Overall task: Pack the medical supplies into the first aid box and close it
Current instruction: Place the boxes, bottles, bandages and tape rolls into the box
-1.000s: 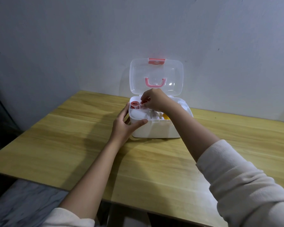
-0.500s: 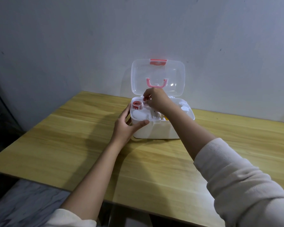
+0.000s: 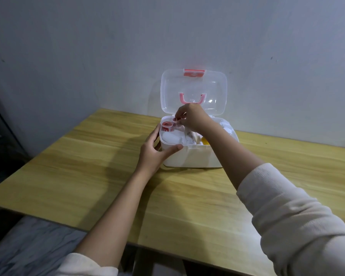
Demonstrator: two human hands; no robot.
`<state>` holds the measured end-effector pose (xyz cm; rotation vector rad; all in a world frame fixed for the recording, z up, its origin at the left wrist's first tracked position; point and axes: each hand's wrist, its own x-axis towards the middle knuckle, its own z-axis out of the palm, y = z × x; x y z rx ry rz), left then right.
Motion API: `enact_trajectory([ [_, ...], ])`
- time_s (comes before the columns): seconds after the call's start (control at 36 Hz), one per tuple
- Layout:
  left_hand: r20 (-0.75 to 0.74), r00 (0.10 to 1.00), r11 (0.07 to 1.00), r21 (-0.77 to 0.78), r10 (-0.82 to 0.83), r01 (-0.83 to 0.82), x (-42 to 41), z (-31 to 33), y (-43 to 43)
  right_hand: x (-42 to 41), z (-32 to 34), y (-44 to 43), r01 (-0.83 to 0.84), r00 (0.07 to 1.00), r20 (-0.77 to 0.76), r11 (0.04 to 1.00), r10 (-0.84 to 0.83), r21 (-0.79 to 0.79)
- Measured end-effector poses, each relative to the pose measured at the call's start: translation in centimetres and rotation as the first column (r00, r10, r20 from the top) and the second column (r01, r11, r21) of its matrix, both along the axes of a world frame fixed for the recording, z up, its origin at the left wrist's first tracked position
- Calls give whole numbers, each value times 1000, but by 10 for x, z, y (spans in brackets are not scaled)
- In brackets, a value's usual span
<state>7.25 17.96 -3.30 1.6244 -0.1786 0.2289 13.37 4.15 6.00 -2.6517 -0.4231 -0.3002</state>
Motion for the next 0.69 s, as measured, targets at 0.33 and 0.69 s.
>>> enact_trajectory([
  [0.33, 3, 1000, 1000, 14, 10, -10, 2, -1, 0, 4, -5, 2, -15, 1000, -7, 997, 15, -81],
  [0.69, -15, 1000, 999, 28, -24, 24, 0, -1, 1, 1, 3, -9, 20, 997, 66, 993, -28, 116],
])
